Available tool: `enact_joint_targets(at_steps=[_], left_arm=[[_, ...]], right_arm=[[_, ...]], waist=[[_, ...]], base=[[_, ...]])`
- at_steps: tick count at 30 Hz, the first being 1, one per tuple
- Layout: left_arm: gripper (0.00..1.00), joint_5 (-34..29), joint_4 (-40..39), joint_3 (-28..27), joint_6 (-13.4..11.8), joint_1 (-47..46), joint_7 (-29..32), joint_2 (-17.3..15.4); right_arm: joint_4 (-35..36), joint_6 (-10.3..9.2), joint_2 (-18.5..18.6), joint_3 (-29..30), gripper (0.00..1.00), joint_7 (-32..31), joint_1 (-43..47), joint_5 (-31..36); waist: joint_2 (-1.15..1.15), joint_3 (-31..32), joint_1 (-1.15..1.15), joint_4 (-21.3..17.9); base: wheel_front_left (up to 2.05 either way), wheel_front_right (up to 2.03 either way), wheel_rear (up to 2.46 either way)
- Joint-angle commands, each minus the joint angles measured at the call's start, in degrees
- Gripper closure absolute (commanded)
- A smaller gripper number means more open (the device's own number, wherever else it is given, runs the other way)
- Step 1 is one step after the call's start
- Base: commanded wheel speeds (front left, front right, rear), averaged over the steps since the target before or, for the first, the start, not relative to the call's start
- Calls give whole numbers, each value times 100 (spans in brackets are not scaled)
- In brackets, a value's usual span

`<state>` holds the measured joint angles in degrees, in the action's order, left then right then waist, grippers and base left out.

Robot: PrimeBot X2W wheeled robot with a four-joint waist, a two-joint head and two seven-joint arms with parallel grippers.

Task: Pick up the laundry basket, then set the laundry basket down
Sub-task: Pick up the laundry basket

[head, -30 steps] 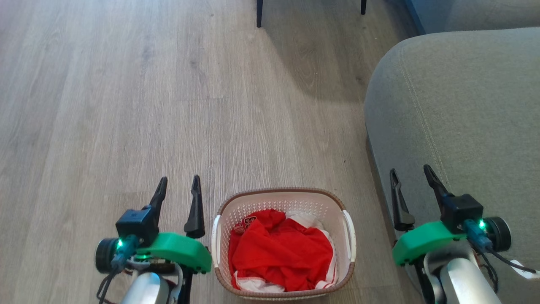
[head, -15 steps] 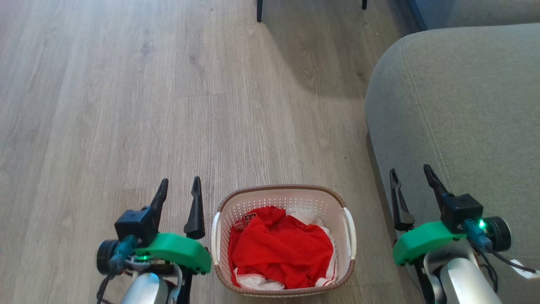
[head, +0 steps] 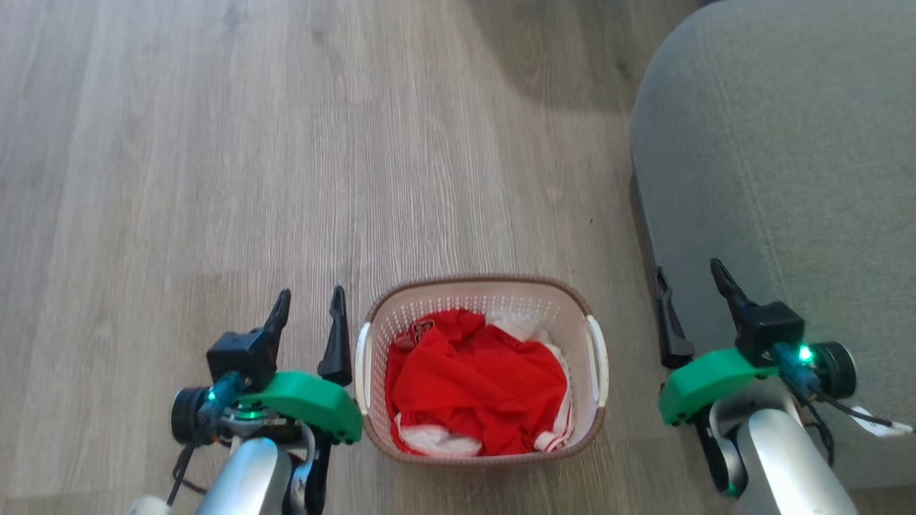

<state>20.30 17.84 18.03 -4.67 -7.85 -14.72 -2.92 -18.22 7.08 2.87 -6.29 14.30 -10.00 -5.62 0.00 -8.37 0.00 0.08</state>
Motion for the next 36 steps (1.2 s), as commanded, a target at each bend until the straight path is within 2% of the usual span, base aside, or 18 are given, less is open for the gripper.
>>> enact_joint_targets(at_steps=[1, 13, 19, 24, 36], left_arm=[[0, 29, -80, -133, -39, -286, -28, 4], [0, 123, 1437, 177, 97, -1401, -28, 4], [0, 221, 2253, 442, 233, -2030, -28, 4], [0, 322, 2930, 693, 317, -2469, -28, 4], [0, 678, 3890, 1200, 479, -3155, -28, 4]], right_arm=[[70, 41, 1, -169, 0, 70, -228, -41], [-1605, 41, 8, -424, 0, 70, -1342, -436], [-2431, 41, 5, -142, 0, 70, -1957, -270], [-3049, 41, 2, -190, 0, 70, -2344, -113], [-3996, 41, 1, -787, 0, 42, -2986, -961]], waist=[[0, -187, 0, 9], [0, -1461, 0, 71], [0, -2145, 0, 106], [0, -2557, 0, 165], [0, -3186, 0, 125]], base=[[0, 0, 0], [0, 0, 0], [0, 0, 0], [0, 0, 0], [0, 0, 0]])
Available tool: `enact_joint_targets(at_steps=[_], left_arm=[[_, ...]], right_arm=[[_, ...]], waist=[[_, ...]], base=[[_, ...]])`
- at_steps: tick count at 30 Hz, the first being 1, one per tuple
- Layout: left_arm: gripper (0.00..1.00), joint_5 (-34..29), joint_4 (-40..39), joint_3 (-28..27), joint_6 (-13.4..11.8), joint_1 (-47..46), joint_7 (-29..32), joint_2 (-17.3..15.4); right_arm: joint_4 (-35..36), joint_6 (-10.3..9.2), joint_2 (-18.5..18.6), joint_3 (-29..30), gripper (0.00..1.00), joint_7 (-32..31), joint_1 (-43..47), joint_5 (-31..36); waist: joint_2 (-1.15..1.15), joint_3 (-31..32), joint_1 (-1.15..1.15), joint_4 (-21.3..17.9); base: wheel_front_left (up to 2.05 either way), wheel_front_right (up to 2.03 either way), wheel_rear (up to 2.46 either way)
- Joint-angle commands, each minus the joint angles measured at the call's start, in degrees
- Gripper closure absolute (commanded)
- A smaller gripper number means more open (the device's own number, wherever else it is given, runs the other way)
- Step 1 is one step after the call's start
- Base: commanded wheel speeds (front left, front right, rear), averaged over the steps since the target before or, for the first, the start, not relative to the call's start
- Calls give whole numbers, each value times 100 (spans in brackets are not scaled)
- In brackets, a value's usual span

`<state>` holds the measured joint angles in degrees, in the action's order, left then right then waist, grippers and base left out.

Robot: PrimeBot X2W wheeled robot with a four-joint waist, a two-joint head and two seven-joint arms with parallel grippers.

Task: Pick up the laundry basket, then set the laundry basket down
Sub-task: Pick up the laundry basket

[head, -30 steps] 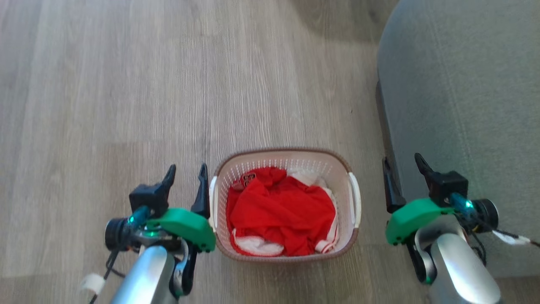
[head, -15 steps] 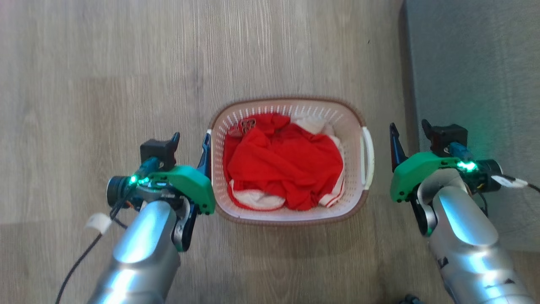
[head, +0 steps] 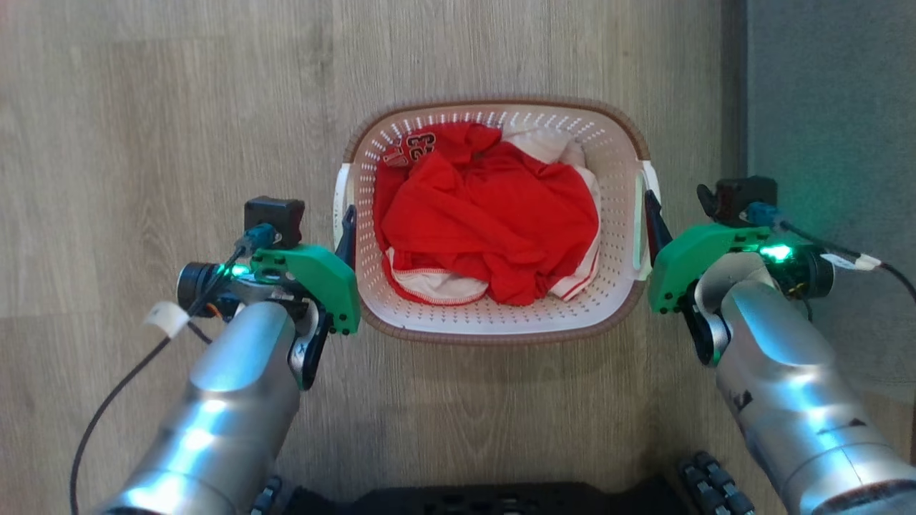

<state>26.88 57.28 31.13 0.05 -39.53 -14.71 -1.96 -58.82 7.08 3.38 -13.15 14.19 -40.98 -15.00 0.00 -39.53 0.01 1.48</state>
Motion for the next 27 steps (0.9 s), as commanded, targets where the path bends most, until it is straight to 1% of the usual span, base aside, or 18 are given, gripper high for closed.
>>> enact_joint_targets(at_steps=[1, 3, 6, 9, 12, 14, 20, 27], left_arm=[[0, 52, 44, -59, 24, -48, -29, -92], [0, 136, 229, 13, 57, -173, -29, -92], [0, 249, 503, 157, 129, -362, -29, -92], [0, 386, 739, 343, 244, -518, -29, -92], [0, 525, 933, 592, 409, -667, 18, -92], [0, 623, 1016, 740, 477, -763, 104, -92], [0, 940, 1164, 1058, 599, -1007, 387, -92], [0, 1279, 1224, 1353, 674, -1202, 735, -92]], right_arm=[[-10, 41, -49, -158, 0, 20, 57, -182], [-160, 41, -49, -308, 0, -98, -52, -448], [-383, 41, -50, -542, 0, -185, -263, -531], [-471, 41, -50, -729, 0, -215, -405, -762], [-578, 41, -50, -907, 0, -224, -557, -866], [-650, 41, -50, -975, 0, -208, -657, -932], [-880, 41, -50, -1180, 0, -368, -899, -1164], [-946, 41, -50, -1453, 0, -523, -1034, -1456]], waist=[[0, -121, -1, -20], [0, -221, -1, -37], [0, -373, -1, -50], [0, -489, -1, -43], [0, -608, -1, -49], [0, -677, -1, -46], [0, -874, -1, -64], [0, -1045, -1, -71]], base=[[0, 0, 0], [0, 0, 0], [0, 0, 0], [0, 0, 0], [0, 0, 0], [0, 0, 0], [0, 0, 0], [0, 0, 0]])
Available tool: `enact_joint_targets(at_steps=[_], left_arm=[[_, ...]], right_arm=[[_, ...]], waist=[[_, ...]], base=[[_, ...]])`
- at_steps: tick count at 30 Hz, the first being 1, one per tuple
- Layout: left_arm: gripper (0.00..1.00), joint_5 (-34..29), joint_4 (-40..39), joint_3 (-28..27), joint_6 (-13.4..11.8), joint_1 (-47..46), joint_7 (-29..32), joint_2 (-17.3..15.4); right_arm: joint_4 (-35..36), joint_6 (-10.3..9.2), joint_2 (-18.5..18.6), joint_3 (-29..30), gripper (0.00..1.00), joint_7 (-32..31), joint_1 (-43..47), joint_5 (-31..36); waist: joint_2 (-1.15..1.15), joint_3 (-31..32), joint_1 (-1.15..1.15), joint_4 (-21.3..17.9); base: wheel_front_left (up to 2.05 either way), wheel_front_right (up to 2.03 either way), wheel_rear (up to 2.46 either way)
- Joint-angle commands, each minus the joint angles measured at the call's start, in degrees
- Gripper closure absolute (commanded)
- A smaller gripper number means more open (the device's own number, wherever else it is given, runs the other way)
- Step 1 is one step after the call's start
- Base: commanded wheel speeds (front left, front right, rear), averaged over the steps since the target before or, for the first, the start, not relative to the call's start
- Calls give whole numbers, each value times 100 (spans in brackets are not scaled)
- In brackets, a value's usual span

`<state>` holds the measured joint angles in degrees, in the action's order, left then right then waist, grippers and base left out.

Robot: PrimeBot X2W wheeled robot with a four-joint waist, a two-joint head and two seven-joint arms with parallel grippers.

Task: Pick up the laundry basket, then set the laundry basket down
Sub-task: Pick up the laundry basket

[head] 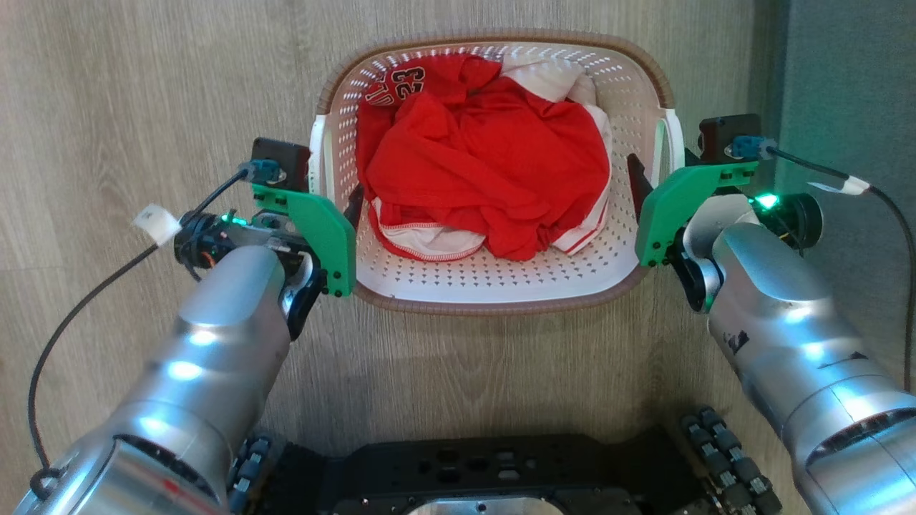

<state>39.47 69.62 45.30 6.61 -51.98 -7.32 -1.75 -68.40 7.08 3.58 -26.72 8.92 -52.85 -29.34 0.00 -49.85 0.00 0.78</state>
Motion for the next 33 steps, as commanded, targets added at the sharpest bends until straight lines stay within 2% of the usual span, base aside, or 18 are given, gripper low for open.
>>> enact_joint_targets(at_steps=[1, 11, 28, 29, 30, 31, 32, 33], left_arm=[[0, 63, -13, -16, 28, 24, 46, -113], [0, 363, 63, 361, 54, -183, 330, -113], [0, 836, -27, 834, -105, -298, 361, -113], [0, 906, -46, 841, -92, -290, 391, -113], [0, 986, -71, 849, -77, -274, 452, -113], [50, 1053, -91, 865, -68, -270, 504, -113], [89, 1105, -104, 889, -66, -273, 537, -113], [100, 1143, -113, 921, -78, -279, 558, -113]], right_arm=[[8, 41, -70, -136, 0, -30, 143, -67], [-81, 41, -70, -462, 0, -196, -73, -383], [-280, 41, -70, -805, 0, -139, -206, -635], [-287, 41, -70, -815, 7, -144, -210, -658], [-292, 41, -70, -828, 53, -151, -213, -682], [-295, 41, -70, -851, 88, -169, -215, -698], [-300, 41, -70, -876, 100, -178, -216, -708], [-306, 41, -70, -895, 100, -177, -219, -719]], waist=[[0, -32, 0, 1], [0, -159, 0, 15], [0, -273, 0, 87], [0, -280, 0, 94], [0, -284, 0, 101], [0, -288, 0, 108], [0, -290, 0, 116], [0, -293, 0, 123]], base=[[0, 0, 0], [0, 0, 0], [0, 0, 0], [0, 0, 0], [0, 0, 0], [0, 0, 0], [0, 0, 0], [0, 0, 0]])
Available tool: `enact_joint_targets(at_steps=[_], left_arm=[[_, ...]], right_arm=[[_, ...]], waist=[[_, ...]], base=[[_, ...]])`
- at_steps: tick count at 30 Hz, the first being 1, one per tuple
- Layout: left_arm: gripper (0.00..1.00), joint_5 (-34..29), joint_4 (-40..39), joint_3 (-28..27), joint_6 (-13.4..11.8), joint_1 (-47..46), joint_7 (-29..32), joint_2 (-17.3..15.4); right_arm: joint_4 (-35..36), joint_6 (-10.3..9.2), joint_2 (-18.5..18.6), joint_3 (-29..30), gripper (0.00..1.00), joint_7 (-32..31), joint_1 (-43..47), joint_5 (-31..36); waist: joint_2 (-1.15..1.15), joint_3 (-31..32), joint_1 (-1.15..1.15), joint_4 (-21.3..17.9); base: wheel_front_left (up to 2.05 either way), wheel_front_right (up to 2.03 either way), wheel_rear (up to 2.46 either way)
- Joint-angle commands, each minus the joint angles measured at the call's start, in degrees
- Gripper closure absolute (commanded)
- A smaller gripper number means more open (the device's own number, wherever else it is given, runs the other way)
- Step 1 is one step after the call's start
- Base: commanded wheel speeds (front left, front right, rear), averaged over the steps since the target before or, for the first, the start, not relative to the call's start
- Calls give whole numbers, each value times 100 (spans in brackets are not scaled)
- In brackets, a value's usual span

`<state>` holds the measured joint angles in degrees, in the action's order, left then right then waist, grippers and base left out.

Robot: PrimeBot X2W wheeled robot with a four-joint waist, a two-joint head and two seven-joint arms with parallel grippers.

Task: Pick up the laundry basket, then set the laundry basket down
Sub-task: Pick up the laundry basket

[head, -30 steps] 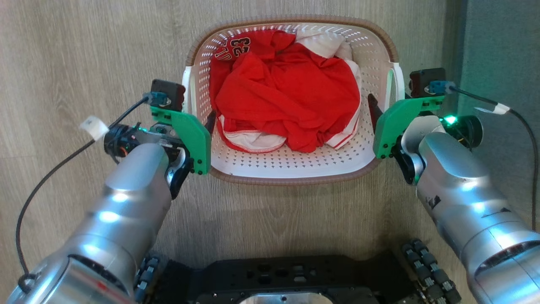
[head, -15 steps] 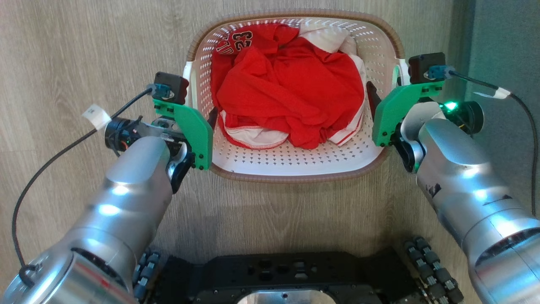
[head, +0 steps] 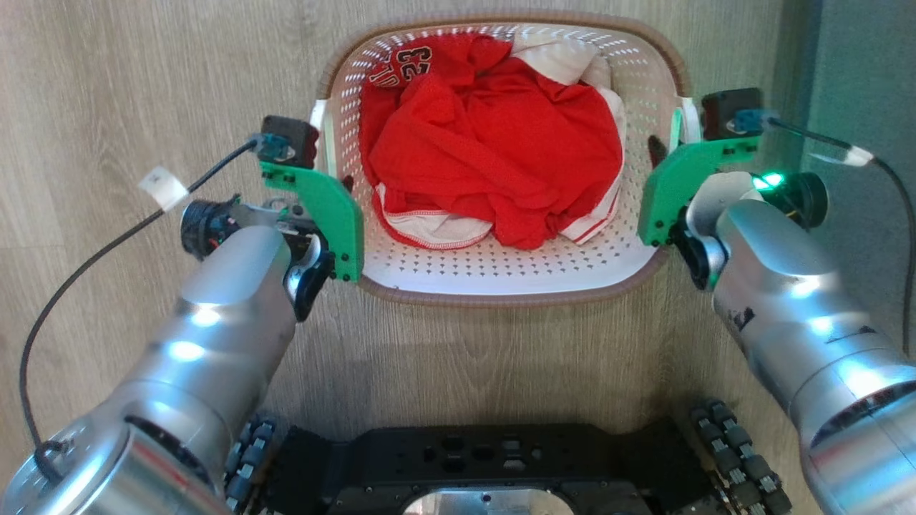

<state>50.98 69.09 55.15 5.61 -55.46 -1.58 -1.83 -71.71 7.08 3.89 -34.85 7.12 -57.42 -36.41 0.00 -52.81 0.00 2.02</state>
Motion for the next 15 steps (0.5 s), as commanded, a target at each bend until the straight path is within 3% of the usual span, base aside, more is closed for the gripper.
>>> enact_joint_targets(at_steps=[1, 10, 15], left_arm=[[100, 60, -79, -2, -20, 53, -8, -105], [100, 335, -126, 326, -29, 49, 79, -105], [100, 474, -287, 601, 98, 97, 244, -105]], right_arm=[[8, 41, -102, -108, 100, 22, 223, -27], [-47, 41, -102, -245, 100, 15, 231, -122], [-98, 41, -102, -420, 100, -290, 282, -106]], waist=[[0, -9, 0, 11], [0, 46, 0, 41], [0, 193, 0, 63]], base=[[0, 0, 0], [0, 0, 0], [0, 0, 0]])
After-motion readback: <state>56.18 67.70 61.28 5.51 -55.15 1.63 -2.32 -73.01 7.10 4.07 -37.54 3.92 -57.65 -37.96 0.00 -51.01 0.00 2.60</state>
